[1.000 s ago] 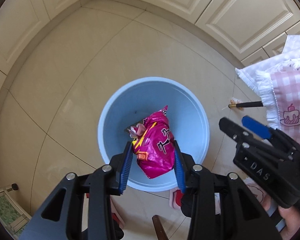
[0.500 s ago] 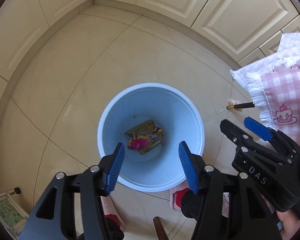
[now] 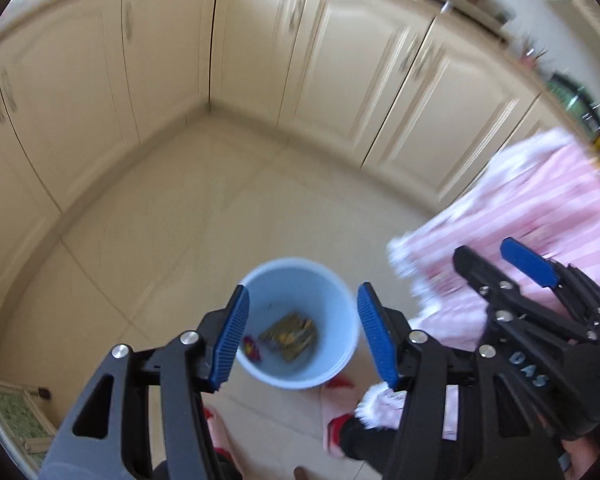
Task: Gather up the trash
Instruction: 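Move both open tools back over the table, then grasp the black snack wrapper with the left tool while the right tool grasps the clear plastic bag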
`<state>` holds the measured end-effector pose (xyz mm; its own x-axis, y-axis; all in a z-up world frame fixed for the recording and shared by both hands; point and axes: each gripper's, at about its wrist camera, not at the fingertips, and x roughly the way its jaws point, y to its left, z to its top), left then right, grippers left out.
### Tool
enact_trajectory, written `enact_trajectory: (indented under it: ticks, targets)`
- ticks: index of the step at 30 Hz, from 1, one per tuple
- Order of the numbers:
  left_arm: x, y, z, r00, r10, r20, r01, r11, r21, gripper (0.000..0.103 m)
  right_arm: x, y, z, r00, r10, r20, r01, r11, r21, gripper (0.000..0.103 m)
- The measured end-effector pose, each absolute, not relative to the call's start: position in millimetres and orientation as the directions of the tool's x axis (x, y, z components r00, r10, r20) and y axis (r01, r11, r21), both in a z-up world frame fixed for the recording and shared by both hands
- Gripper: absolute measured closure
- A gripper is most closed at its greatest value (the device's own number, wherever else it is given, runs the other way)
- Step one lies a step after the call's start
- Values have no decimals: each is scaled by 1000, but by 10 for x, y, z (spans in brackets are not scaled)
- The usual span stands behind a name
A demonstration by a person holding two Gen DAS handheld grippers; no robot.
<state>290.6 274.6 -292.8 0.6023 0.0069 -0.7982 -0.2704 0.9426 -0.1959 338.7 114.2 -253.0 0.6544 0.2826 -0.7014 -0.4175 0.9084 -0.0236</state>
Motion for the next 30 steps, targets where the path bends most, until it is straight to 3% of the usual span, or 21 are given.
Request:
enact_trajectory:
  ticks: [4,8,12,21,25,30]
  targets:
    - [2634,2464,-2207,717,48,-695,-228,959,-169,40,2948,707,-1805,774,297,-559,-374,927,-26,38]
    - [2466,1921,-1712,785,-17,-620,-113,979,-169,38,2575,91,-1286,854,258,-452,-294,956,-9,36]
    - [2478,1174,-1472,792,-118,-599,35,988,-149,38,2297,-683,-1124,900,145,-410,-161,987,-4,35]
    - [2521,-723,-1443,685,-352,-638,427,903,-39,38,1977,-2551,-1216,871,-174,-459,222,974,53,33]
    - [2613,-1299,-1583,630,-365,-685,509,861,9,38,1908,-2957,-1375,845,-186,-501,266,960,92,33]
    - [2807,-1703,-1733,612,-294,-734,529,842,104,38,1935,-3176,-1495,832,-167,-530,267,956,119,31]
